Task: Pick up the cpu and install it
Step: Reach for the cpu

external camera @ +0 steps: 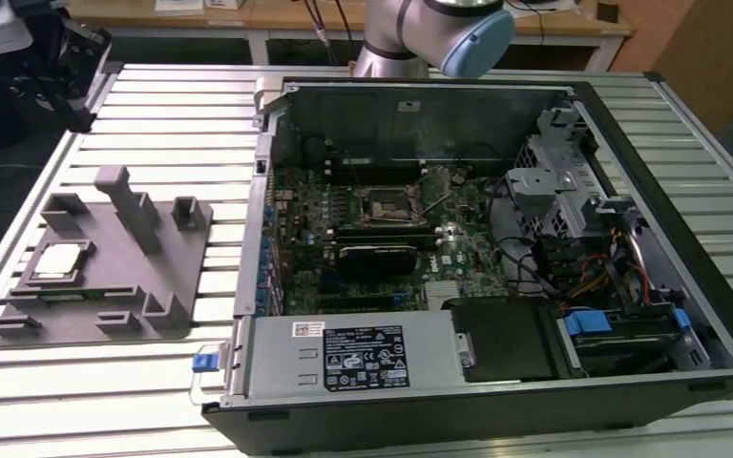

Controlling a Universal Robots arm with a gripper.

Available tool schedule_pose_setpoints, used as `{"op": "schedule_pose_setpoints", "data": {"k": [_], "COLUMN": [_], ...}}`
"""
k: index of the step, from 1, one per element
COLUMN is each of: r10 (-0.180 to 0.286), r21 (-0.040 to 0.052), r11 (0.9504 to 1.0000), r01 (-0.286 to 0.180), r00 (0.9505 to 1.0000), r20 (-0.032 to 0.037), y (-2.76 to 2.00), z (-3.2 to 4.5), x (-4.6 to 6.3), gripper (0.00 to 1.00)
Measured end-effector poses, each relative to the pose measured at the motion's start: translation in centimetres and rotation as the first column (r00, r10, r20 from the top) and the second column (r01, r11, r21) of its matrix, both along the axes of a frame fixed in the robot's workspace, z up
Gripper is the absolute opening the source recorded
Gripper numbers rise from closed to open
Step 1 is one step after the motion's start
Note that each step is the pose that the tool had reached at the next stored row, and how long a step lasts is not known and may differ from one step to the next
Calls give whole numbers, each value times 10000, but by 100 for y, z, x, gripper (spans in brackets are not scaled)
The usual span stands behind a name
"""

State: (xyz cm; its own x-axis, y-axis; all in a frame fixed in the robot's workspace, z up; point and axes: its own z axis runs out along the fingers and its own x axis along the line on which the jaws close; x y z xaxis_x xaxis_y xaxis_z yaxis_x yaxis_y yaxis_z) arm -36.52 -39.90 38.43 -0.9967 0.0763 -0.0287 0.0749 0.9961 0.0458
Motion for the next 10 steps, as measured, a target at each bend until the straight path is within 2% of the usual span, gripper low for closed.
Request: {"op": "schedule_pose_setpoints", "data": {"k": [10], "r10": [0], "r21": [-1], "r11": [10000], "r01": [0], "r00": [10000], "r20": [-2], "y": [-15], "z": [-84], "x": [-89], "gripper": [11]}}
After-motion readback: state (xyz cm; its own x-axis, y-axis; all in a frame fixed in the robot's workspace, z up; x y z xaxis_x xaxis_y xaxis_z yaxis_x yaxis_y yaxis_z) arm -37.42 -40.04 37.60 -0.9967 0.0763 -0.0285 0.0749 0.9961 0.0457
